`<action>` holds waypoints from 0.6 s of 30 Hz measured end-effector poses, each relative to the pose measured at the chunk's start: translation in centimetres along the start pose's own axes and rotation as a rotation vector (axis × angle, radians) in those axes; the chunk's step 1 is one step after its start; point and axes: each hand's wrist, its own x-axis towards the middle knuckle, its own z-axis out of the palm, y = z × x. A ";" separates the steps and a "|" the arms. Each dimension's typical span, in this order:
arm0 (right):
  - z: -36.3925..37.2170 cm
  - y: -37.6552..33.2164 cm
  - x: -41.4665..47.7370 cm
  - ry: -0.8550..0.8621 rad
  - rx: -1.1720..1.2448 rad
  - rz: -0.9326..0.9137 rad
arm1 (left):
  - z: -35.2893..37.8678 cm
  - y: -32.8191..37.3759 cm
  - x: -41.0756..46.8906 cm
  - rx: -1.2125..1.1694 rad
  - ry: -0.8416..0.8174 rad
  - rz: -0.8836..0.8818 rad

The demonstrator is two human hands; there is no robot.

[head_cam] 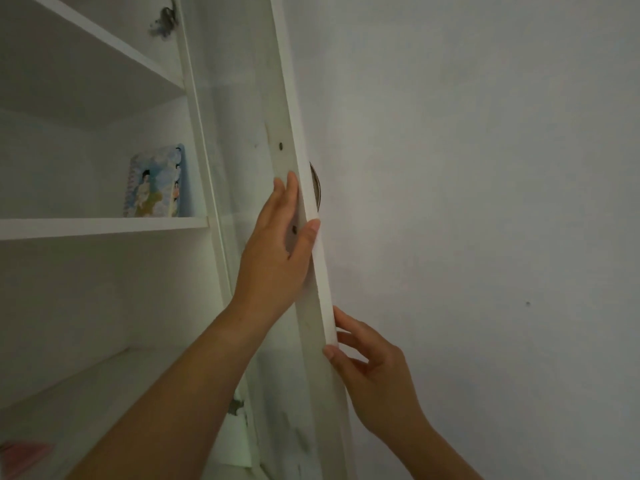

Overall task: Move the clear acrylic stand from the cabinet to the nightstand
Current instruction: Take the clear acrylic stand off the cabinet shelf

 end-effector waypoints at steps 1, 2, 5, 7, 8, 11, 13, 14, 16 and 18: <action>-0.9 0.4 0.5 -0.006 0.003 0.002 | 1.0 0.1 0.4 0.051 -0.001 -0.004; -1.7 0.9 1.0 -0.009 0.007 0.005 | 2.0 0.2 0.7 0.111 -0.003 -0.002; -4.0 2.5 2.6 -0.025 0.017 0.010 | 5.1 0.2 1.4 0.239 0.017 0.023; -5.5 3.7 3.7 -0.052 -0.003 0.002 | 7.2 -0.2 1.7 0.271 0.036 0.027; -6.2 4.2 4.3 -0.068 -0.024 -0.006 | 8.2 -0.4 1.9 0.286 0.041 0.024; -8.0 5.9 5.7 -0.118 -0.078 -0.039 | 11.0 -1.2 2.3 0.321 0.043 0.002; -9.0 7.2 6.4 -0.149 -0.132 -0.072 | 12.6 -1.8 2.3 0.355 0.033 -0.004; -9.4 8.0 6.8 -0.169 -0.165 -0.091 | 13.2 -2.2 2.3 0.369 0.021 -0.007; -10.0 9.3 7.6 -0.208 -0.241 -0.112 | 14.3 -3.1 2.1 0.374 -0.005 -0.016; -10.4 10.6 8.4 -0.215 -0.312 -0.141 | 15.1 -3.8 2.1 0.365 -0.022 -0.019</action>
